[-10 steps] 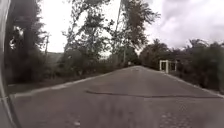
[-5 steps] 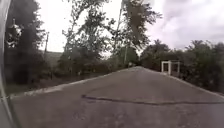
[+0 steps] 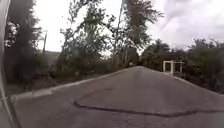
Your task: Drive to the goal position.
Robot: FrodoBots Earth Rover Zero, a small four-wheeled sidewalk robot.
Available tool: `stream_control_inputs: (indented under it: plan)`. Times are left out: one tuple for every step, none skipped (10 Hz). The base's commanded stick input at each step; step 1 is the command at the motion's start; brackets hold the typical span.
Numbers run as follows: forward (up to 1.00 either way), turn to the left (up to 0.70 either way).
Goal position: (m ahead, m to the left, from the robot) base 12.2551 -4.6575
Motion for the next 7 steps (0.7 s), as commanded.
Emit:
stream_control_inputs:
  plan:
    - [0.70,0.00]
    - [0.70,0.00]
    - [0.70,0.00]
    - [0.70,0.00]
    - [0.70,0.00]
    - [0.70,0.00]
    - [0.70,0.00]
